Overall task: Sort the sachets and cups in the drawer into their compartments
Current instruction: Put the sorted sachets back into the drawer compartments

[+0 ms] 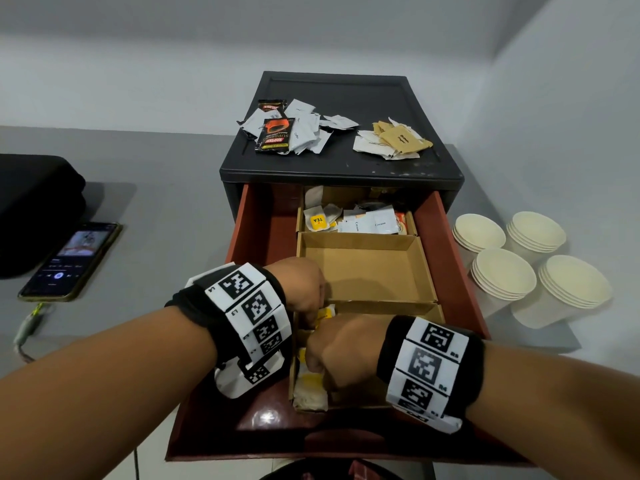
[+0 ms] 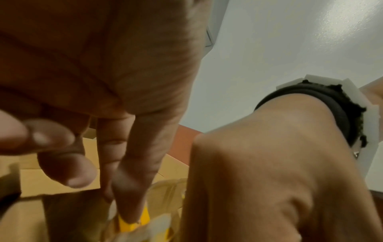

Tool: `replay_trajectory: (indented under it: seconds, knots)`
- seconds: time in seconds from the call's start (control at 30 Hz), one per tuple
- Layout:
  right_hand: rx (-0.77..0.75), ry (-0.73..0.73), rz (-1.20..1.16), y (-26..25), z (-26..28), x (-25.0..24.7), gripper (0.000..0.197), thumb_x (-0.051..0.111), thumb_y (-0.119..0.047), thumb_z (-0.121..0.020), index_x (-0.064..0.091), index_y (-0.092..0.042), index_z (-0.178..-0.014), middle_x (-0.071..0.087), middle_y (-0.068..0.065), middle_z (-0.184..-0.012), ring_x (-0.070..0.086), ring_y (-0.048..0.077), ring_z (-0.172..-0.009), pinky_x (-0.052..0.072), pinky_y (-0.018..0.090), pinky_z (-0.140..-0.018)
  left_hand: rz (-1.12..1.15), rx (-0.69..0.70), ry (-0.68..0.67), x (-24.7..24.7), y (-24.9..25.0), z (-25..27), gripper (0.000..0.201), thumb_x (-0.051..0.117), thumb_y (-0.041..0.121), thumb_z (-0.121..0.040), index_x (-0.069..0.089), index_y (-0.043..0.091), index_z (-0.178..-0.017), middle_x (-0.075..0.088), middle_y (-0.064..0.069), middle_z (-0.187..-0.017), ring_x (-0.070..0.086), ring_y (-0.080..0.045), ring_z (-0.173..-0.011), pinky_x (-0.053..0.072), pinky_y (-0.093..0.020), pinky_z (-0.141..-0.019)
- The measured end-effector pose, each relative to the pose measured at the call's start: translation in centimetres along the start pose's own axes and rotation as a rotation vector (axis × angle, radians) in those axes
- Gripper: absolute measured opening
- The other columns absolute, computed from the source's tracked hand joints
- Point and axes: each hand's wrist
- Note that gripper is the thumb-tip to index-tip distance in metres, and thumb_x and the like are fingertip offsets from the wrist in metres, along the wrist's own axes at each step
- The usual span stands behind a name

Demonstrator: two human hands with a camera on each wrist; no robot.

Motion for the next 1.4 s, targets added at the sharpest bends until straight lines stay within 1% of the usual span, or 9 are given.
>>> replay_trajectory:
  seconds: [0.17,0.37,0.6,0.73,0.83,0.97,1.1,1.23,1.4]
  knots:
    - [0.063,0.094,-0.119,0.7,0.7,-0.4,0.015,0.052,-0.006,-0.088,0.060,-0.001,-0.077,0.052,0.008,-0.069,0.040,0.022,-0.070,0.026,0.030,-0.052,0.076,-0.009,0.042,-0.1,-0.7,-0.2,0.033,0.076,0.015,-0.075,0.070,0.014,-0.107,0.068,-0.001,-0.108,0.061,-0.019,-0.104,0.049,-0.027,-0.081]
    - [0.112,0.181,-0.314,1.8,1.0,-0.8,0.025,0.053,-0.010,-0.087,0.051,-0.007,-0.062,0.045,0.004,-0.058,0.042,0.022,-0.065,0.028,0.021,-0.049,0.145,-0.010,0.125,0.6,-0.7,-0.7,0.024,0.066,0.008,-0.082,0.069,0.018,-0.104,0.067,0.002,-0.106,0.061,-0.016,-0.100,0.045,-0.020,-0.067]
    - [0.171,0.136,-0.160,0.4,0.1,0.8,0.021,0.055,-0.022,-0.091,0.068,-0.006,-0.093,0.065,0.012,-0.093,0.058,0.027,-0.086,0.050,0.031,-0.072,-0.006,0.005,0.055,0.8,-0.4,-0.8,0.022,0.063,0.018,-0.085,0.072,0.012,-0.105,0.069,-0.005,-0.103,0.063,-0.022,-0.098,0.051,-0.030,-0.081]
    - [0.168,0.227,-0.250,0.9,0.6,0.2,0.020,0.059,-0.022,-0.087,0.070,-0.006,-0.087,0.064,0.006,-0.081,0.056,0.023,-0.077,0.047,0.031,-0.065,-0.001,0.010,0.118,0.8,-0.9,-0.6,0.026,0.053,0.016,-0.091,0.066,0.007,-0.111,0.060,-0.007,-0.097,0.049,-0.015,-0.084,0.039,-0.023,-0.072]
    - [0.098,0.204,-0.363,1.5,1.5,-0.4,0.018,0.065,-0.021,-0.084,0.074,-0.011,-0.095,0.071,0.003,-0.096,0.061,0.017,-0.087,0.046,0.026,-0.068,-0.041,0.007,0.065,0.5,-0.7,-0.2,0.025,0.058,0.017,-0.088,0.068,0.010,-0.109,0.067,-0.006,-0.109,0.060,-0.019,-0.093,0.046,-0.028,-0.078]
    - [0.186,0.283,-0.424,3.7,2.5,-1.1,0.016,0.058,-0.008,-0.083,0.073,-0.010,-0.086,0.071,0.005,-0.091,0.059,0.017,-0.077,0.043,0.025,-0.061,-0.041,-0.020,0.073,0.5,-0.8,-0.1,0.024,0.070,0.016,-0.077,0.071,0.009,-0.100,0.068,-0.005,-0.097,0.063,-0.023,-0.097,0.048,-0.029,-0.071]
    - [0.256,0.158,-0.307,4.4,2.1,-0.4,0.017,0.056,-0.012,-0.088,0.069,-0.004,-0.094,0.064,0.009,-0.090,0.057,0.023,-0.082,0.037,0.026,-0.059,-0.020,-0.063,0.086,0.5,-0.9,-0.1,0.022,0.070,0.018,-0.077,0.072,0.011,-0.098,0.068,-0.004,-0.097,0.064,-0.022,-0.095,0.050,-0.028,-0.069]
    - [0.191,-0.023,-0.149,3.3,0.7,0.6,0.034,0.050,-0.021,-0.095,0.060,0.000,-0.119,0.060,0.015,-0.119,0.055,0.029,-0.108,0.041,0.031,-0.084,-0.097,-0.044,-0.011,0.4,-0.4,0.2,0.027,0.070,0.021,-0.078,0.072,0.010,-0.103,0.068,-0.004,-0.099,0.063,-0.020,-0.092,0.048,-0.027,-0.069]
    - [0.175,-0.043,-0.128,3.1,-0.2,0.6,0.033,0.048,-0.016,-0.095,0.056,-0.001,-0.123,0.058,0.016,-0.122,0.055,0.030,-0.110,0.043,0.031,-0.083,-0.077,-0.004,-0.107,0.3,-0.3,0.5,0.027,0.071,0.016,-0.077,0.072,0.007,-0.103,0.070,-0.006,-0.098,0.060,-0.017,-0.085,0.047,-0.027,-0.069]
Point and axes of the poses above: each hand's wrist, its own z-axis away from the middle knuckle, its own x-axis out of the palm, y = z × x
